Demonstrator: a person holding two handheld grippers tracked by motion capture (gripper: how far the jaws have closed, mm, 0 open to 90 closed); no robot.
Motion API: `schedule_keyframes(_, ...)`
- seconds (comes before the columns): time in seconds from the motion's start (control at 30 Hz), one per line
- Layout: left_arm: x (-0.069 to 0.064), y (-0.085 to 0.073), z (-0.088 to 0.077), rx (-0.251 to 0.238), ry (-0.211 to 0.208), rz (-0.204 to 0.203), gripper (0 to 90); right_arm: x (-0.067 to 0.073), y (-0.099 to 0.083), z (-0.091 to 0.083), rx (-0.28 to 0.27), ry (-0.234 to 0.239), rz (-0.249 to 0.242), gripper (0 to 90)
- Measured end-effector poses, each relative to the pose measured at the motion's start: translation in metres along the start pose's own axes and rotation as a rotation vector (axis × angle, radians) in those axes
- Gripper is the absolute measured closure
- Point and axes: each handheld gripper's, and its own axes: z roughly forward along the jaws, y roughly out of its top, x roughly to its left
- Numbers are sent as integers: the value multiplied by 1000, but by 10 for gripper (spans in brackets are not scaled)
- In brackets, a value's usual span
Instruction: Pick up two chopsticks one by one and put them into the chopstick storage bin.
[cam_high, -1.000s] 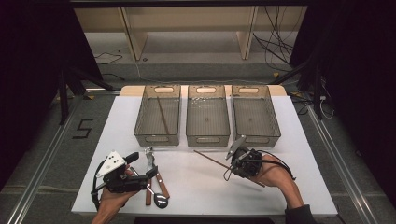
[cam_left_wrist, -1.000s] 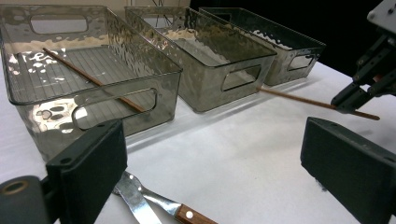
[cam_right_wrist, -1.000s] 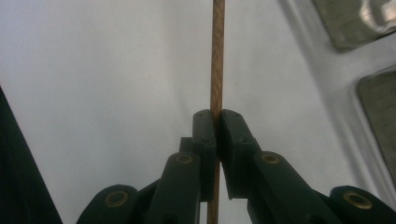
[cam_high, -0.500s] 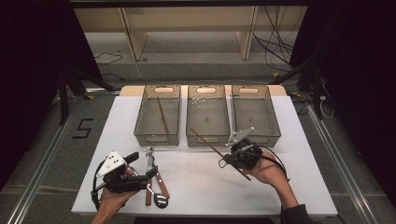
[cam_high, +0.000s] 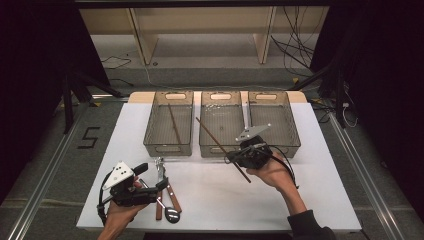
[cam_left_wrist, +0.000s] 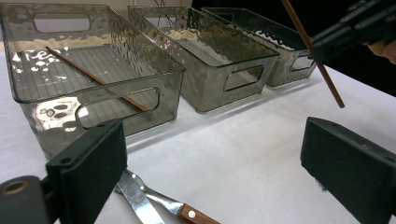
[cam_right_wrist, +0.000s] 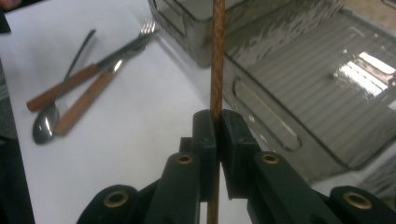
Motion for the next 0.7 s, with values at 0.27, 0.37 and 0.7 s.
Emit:
schedule_keyframes(0.27, 0, 0, 0, 0, -1, 1, 63, -6, 25, 6, -75, 22, 30, 854)
schedule_keyframes(0.37, 0, 0, 0, 0, -1, 1, 63, -9, 33, 8, -98, 29, 43, 853)
schedule_keyframes(0.7, 0, 0, 0, 4, -3, 2, 63, -20, 68, 18, -152, 36, 71, 853)
